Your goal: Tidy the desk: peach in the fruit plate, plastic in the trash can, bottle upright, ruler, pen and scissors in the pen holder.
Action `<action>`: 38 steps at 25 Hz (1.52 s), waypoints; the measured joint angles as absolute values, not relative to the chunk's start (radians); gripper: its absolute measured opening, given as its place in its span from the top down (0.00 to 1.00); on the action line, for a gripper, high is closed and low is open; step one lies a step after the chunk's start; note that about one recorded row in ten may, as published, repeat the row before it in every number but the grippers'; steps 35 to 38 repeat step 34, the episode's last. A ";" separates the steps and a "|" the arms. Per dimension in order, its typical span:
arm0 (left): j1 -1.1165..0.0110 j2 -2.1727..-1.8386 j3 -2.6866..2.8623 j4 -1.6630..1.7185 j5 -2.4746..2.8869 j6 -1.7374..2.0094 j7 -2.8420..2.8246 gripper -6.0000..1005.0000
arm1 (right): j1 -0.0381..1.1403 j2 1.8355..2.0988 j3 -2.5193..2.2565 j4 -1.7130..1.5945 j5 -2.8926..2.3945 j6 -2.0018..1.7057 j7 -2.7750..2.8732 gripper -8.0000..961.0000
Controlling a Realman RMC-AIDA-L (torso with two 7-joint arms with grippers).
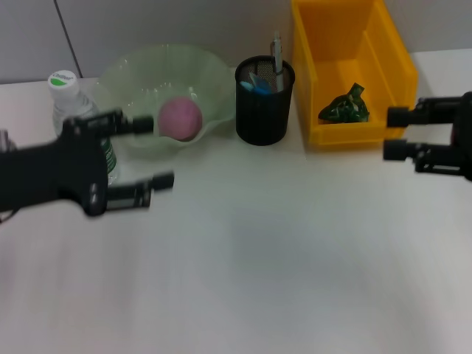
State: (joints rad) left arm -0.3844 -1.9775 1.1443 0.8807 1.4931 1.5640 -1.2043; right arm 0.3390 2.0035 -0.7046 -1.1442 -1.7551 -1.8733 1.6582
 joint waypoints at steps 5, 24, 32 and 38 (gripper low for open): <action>-0.367 -1.978 1.144 0.876 1.560 1.628 -1.212 0.20 | 0.399 2.002 -0.706 -1.143 -1.869 -1.914 1.649 0.44; -0.388 -2.017 1.122 0.866 1.648 1.636 -1.269 0.20 | 0.418 2.020 -0.736 -1.119 -1.935 -1.954 1.453 0.44; -0.407 -2.022 1.125 0.865 1.692 1.633 -1.293 0.20 | 0.423 2.041 -0.733 -1.073 -1.937 -1.935 1.315 0.44; -0.410 -2.030 1.121 0.865 1.707 1.631 -1.293 0.20 | 0.426 2.047 -0.733 -1.054 -1.936 -1.928 1.280 0.44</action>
